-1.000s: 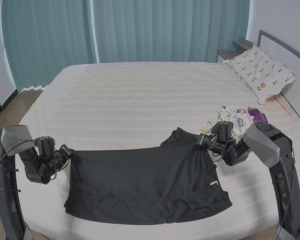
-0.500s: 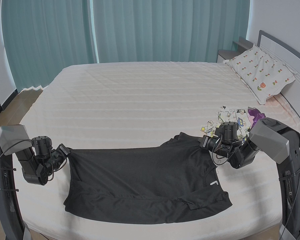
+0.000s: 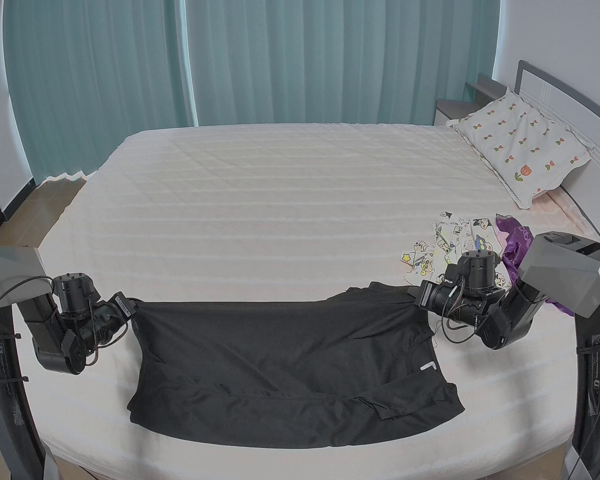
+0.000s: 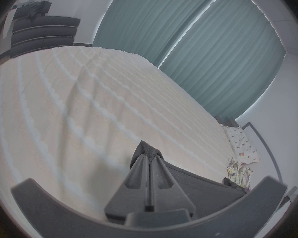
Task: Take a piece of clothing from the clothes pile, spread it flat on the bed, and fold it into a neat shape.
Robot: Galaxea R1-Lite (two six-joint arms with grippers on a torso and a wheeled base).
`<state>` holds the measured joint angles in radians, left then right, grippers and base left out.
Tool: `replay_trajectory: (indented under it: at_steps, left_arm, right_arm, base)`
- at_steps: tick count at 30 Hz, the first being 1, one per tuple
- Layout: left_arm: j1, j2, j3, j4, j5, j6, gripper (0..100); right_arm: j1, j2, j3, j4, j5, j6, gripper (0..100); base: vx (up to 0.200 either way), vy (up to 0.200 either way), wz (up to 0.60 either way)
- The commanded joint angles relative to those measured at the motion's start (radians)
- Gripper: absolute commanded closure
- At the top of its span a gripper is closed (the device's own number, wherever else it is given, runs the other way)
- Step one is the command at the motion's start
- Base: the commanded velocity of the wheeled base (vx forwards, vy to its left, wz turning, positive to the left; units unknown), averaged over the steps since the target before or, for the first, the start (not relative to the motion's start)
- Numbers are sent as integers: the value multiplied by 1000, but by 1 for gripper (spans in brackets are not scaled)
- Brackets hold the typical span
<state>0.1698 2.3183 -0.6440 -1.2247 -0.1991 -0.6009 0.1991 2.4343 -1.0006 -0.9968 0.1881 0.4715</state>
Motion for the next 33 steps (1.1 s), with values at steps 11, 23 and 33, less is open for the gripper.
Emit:
replay_trajectory:
  at_steps: [11, 23, 33]
  left_arm:
    - [22, 21, 236, -75, -29, 168, 100]
    - [20, 89, 339, -111, -36, 220, 0]
    - [45, 9, 419, -113, -89, 211, 0]
  right_arm:
    - [6, -66, 304, -79, 17, -34, 100]
    - [25, -17, 461, -151, 36, -36, 100]
    - [20, -129, 542, -187, 67, -14, 0]
  base:
    - [0, 0, 0]
    - [0, 0, 0]
    - [0, 0, 0]
